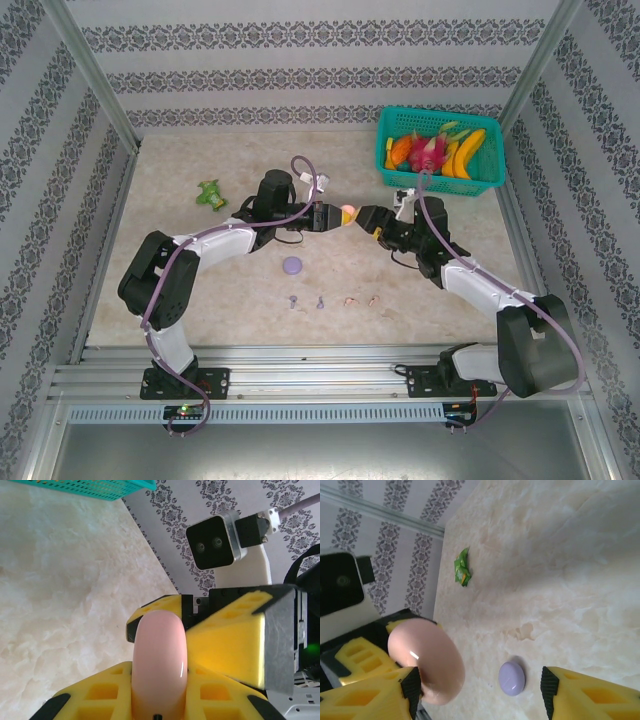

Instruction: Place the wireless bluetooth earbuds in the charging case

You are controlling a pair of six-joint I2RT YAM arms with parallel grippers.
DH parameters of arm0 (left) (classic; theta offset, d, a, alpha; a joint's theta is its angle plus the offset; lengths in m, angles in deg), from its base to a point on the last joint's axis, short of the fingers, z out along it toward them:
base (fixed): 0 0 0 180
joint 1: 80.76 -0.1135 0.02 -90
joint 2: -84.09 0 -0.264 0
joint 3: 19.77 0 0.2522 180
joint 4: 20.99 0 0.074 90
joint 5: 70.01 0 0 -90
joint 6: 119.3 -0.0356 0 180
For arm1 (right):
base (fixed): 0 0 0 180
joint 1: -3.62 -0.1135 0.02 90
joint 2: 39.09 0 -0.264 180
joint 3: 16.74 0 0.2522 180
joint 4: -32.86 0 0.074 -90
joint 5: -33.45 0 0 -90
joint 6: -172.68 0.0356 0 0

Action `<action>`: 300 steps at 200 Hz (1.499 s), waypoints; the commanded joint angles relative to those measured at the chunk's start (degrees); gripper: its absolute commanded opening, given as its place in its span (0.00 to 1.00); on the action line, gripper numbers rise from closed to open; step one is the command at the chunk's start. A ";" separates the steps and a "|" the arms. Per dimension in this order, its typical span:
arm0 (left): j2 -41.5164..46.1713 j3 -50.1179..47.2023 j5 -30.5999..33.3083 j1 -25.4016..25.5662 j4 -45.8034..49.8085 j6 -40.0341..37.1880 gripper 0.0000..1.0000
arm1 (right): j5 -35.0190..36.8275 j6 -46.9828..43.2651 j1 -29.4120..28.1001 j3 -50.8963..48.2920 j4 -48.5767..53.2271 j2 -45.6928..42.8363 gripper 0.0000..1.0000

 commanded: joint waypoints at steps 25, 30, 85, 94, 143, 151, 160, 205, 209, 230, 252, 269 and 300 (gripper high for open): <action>0.08 -2.08 6.36 -0.06 -1.77 -2.70 0.00 | 14.15 20.50 -2.93 1.66 -1.78 0.80 0.75; 0.15 -2.39 7.37 0.13 -1.42 -3.10 0.00 | 14.80 21.59 -3.20 1.91 -1.64 0.94 0.75; 0.27 -3.48 13.75 0.92 -1.49 -4.53 0.00 | 20.11 29.77 -7.77 7.33 1.91 4.67 0.78; 0.24 -3.36 14.17 1.06 -1.56 -4.54 0.00 | 20.10 30.43 -8.35 8.06 1.73 5.79 0.78; 0.69 -3.13 15.27 1.71 -1.57 -5.02 0.00 | 21.28 32.44 -11.44 11.00 1.59 10.11 0.78; 0.83 -2.99 15.25 1.78 -1.47 -5.07 0.00 | 21.30 32.70 -11.71 11.23 1.19 10.60 0.78; 0.97 -2.98 15.36 1.90 -1.43 -5.24 0.00 | 21.36 33.06 -11.93 11.36 0.89 11.12 0.78; 1.14 -2.74 15.36 2.41 -0.89 -5.62 0.00 | 21.56 33.71 -12.20 11.78 -0.50 12.44 0.72; 1.14 -2.77 15.42 2.41 -0.93 -5.63 0.00 | 21.51 33.73 -12.20 11.78 -0.62 12.45 0.71; 1.20 -2.70 15.37 2.58 -0.84 -5.75 0.00 | 21.52 33.99 -12.20 11.78 -1.20 12.81 0.65; 1.05 -2.52 15.28 2.67 -0.71 -5.81 0.00 | 21.22 34.43 -12.20 11.78 -1.98 13.27 0.60; 1.05 -2.50 15.28 2.76 -0.59 -5.90 0.00 | 21.12 34.61 -12.16 11.87 -2.20 13.44 0.56; 1.06 -2.43 15.41 2.87 -0.25 -5.99 0.00 | 21.20 34.56 -12.20 11.96 -2.34 13.37 0.49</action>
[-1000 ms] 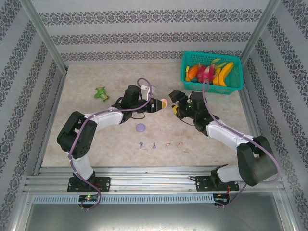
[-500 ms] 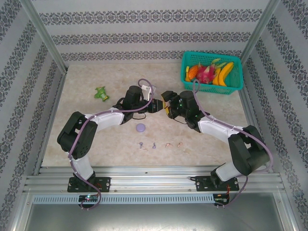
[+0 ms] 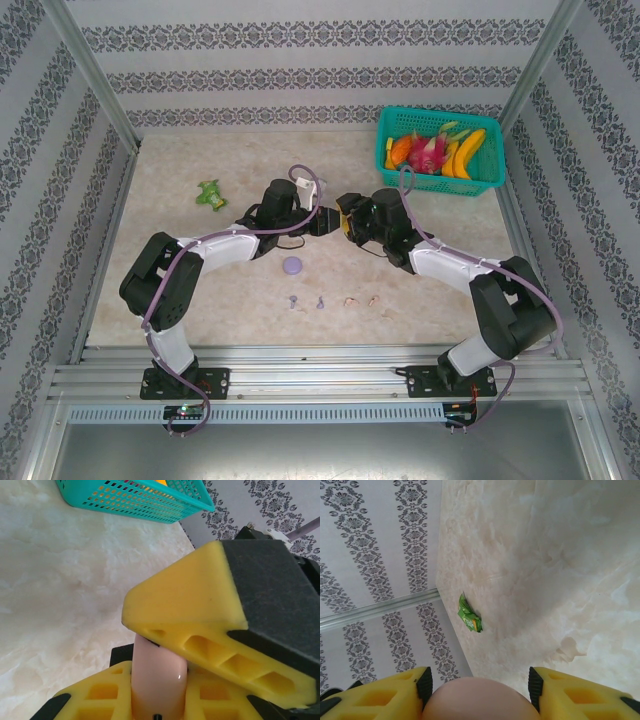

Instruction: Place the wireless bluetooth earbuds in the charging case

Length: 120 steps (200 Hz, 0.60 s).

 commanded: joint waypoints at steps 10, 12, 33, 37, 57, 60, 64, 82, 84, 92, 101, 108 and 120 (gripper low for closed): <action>1.14 0.59 -0.13 0.84 -0.06 -1.46 0.00 | 0.96 0.33 -0.48 1.77 -2.34 0.32 0.47; 1.14 0.60 -0.09 0.82 -0.01 -1.49 0.00 | 1.02 0.34 -0.49 1.79 -2.33 0.29 0.47; 1.32 0.61 0.30 0.82 0.35 -1.60 0.00 | 1.19 0.33 -0.42 1.74 -2.37 0.31 0.44; 1.36 0.52 0.44 0.84 0.47 -1.67 0.00 | 1.16 0.34 -0.44 1.73 -2.33 0.33 0.44; 1.67 0.44 0.91 0.82 0.62 -1.85 0.03 | 1.31 0.42 -0.40 1.62 -2.31 0.38 0.43; 1.74 0.38 0.99 0.82 0.70 -1.90 0.04 | 1.35 0.42 -0.40 1.58 -2.24 0.43 0.43; 1.82 0.47 0.98 0.80 0.81 -1.94 0.05 | 1.39 0.40 -0.40 1.55 -2.23 0.35 0.43; 2.18 0.37 1.22 0.73 1.17 -2.14 0.08 | 1.63 0.42 -0.39 1.26 -2.20 0.29 0.42; 2.23 0.39 1.22 0.75 1.22 -2.21 0.09 | 1.61 0.42 -0.37 1.22 -2.20 0.29 0.42; 2.35 0.41 1.34 0.73 1.33 -2.41 0.10 | 1.66 0.43 -0.32 1.10 -2.20 0.28 0.42; 2.54 0.33 1.42 0.64 1.50 -2.55 0.12 | 1.66 0.42 -0.29 1.09 -2.20 0.28 0.42; 2.64 0.40 1.45 0.64 1.63 -2.67 0.14 | 1.71 0.42 -0.31 0.99 -2.20 0.27 0.42; 2.80 0.47 1.48 0.64 1.61 -2.69 0.16 | 1.75 0.42 -0.31 0.90 -2.16 0.30 0.42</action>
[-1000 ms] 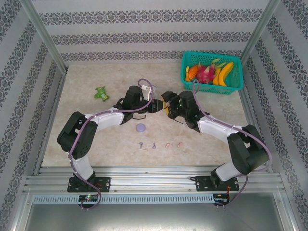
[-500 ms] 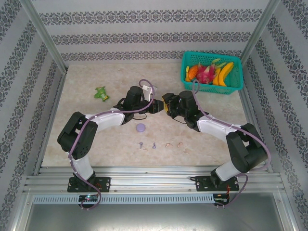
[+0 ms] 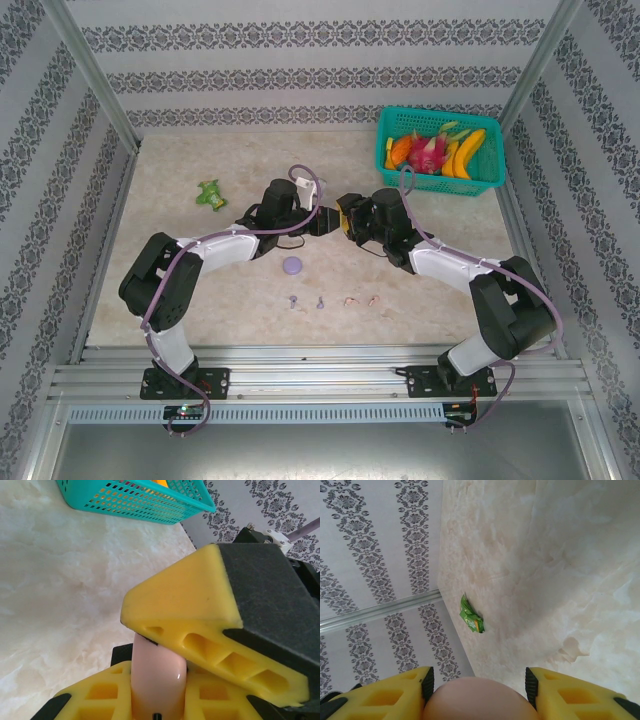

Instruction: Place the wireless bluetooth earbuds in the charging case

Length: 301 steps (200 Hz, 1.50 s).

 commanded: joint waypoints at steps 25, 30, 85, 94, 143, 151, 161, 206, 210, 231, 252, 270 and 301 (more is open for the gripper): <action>2.62 0.40 0.98 0.55 1.24 -2.14 0.21 | 1.66 -0.12 -0.21 0.55 -1.94 0.29 0.41; 2.65 0.40 0.97 0.53 1.21 -2.12 0.22 | 1.77 -0.12 -0.22 0.43 -1.91 0.21 0.41; 2.74 0.27 1.22 0.56 0.87 -2.05 0.35 | 1.82 0.14 0.03 -0.26 -1.90 0.08 0.41; 2.77 0.26 1.28 0.54 0.77 -2.03 0.35 | 1.82 0.14 0.04 -0.35 -1.94 0.09 0.41; 2.83 -0.03 1.30 0.53 0.14 -1.69 0.19 | 1.81 0.32 0.22 -0.81 -1.94 0.13 0.41; 2.91 -0.04 1.48 0.53 0.15 -1.68 0.19 | 1.81 0.32 0.28 -0.84 -1.94 0.08 0.41; 3.01 -0.20 1.76 0.53 0.21 -1.68 0.21 | 1.83 0.38 0.30 -0.98 -1.94 0.11 0.40; 3.62 -0.54 2.93 0.44 0.14 -1.77 0.37 | 1.82 0.49 0.39 -1.30 -1.85 0.10 0.40; 3.71 -0.50 2.90 0.46 0.11 -1.79 0.37 | 1.82 0.47 0.35 -1.37 -1.85 0.09 0.40; 3.75 -0.58 3.07 0.45 0.14 -1.77 0.37 | 1.82 0.58 0.39 -1.46 -1.85 0.23 0.40; 3.89 -0.75 3.25 0.36 -0.21 -1.56 0.35 | 1.79 0.63 0.39 -1.55 -1.90 0.27 0.40; 3.71 -0.66 3.00 0.31 -0.41 -1.47 0.32 | 1.78 0.67 0.40 -1.67 -1.94 0.34 0.40; 3.10 -0.37 2.36 0.30 -1.33 -0.92 0.28 | 1.47 0.74 0.37 -1.48 -2.10 0.58 0.39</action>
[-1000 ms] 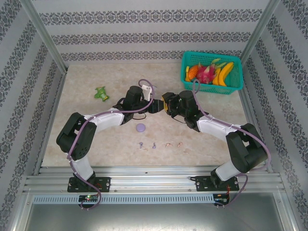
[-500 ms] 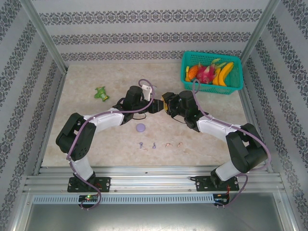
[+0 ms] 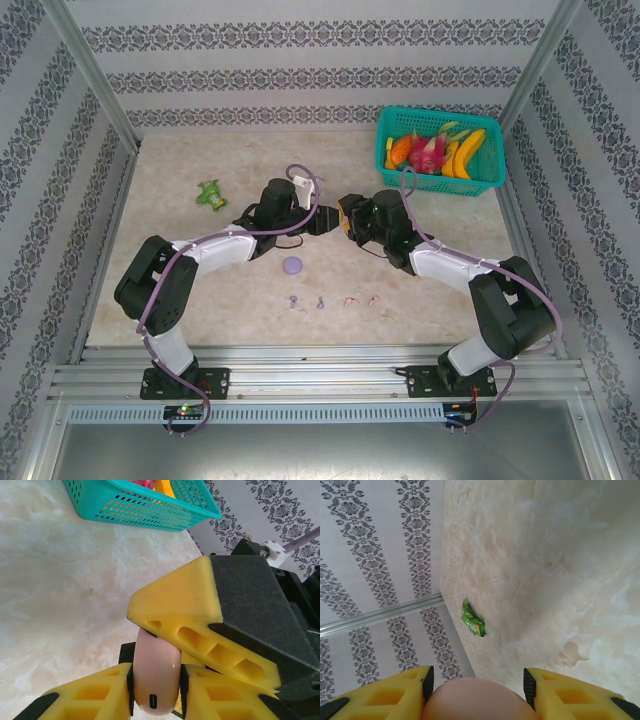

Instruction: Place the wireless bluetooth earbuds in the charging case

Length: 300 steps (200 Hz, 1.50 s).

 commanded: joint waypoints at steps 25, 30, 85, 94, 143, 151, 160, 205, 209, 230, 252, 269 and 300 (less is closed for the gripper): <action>0.72 0.58 -1.04 0.35 -2.63 0.49 0.32 | 0.45 0.19 0.24 -0.36 -0.84 0.51 0.39; 0.60 0.58 -1.22 0.35 -2.65 0.57 0.33 | 0.39 0.19 0.24 -0.30 -0.85 0.52 0.39; -0.03 0.67 -2.14 0.36 -3.45 1.14 0.34 | 0.19 0.10 0.15 0.25 -0.89 0.72 0.39; -0.12 0.60 -2.22 0.35 -3.71 1.23 0.33 | 0.13 0.16 0.13 0.23 -0.89 0.74 0.39; -0.96 0.43 -3.10 0.45 -5.32 2.32 0.18 | -0.14 0.54 0.15 0.16 -1.36 0.76 0.39; -1.07 0.27 -3.19 0.53 -5.72 2.54 0.15 | -0.16 0.63 0.15 0.16 -1.45 0.83 0.39; -1.17 0.17 -3.32 0.54 -6.07 2.75 0.13 | -0.21 0.67 0.15 0.25 -1.54 0.88 0.39; -1.27 -0.37 -3.19 0.53 -7.30 3.65 0.28 | -0.22 0.89 0.15 0.45 -1.60 1.02 0.39; -1.27 -0.43 -3.21 0.53 -7.37 3.74 0.29 | -0.22 0.89 0.15 0.48 -1.64 0.99 0.39; -1.27 -0.52 -3.31 0.53 -7.63 3.86 0.31 | -0.22 0.98 0.17 0.43 -1.61 1.04 0.39; -1.36 -0.52 -3.37 0.53 -7.74 3.91 0.31 | -0.26 0.92 0.15 0.42 -1.62 1.07 0.39; -1.44 -0.52 -3.68 0.53 -8.06 4.13 0.33 | -0.27 1.00 0.15 0.35 -1.73 1.03 0.39; -1.53 -1.09 -4.13 0.53 -9.11 4.73 0.37 | -0.25 1.23 0.17 0.34 -1.82 1.11 0.39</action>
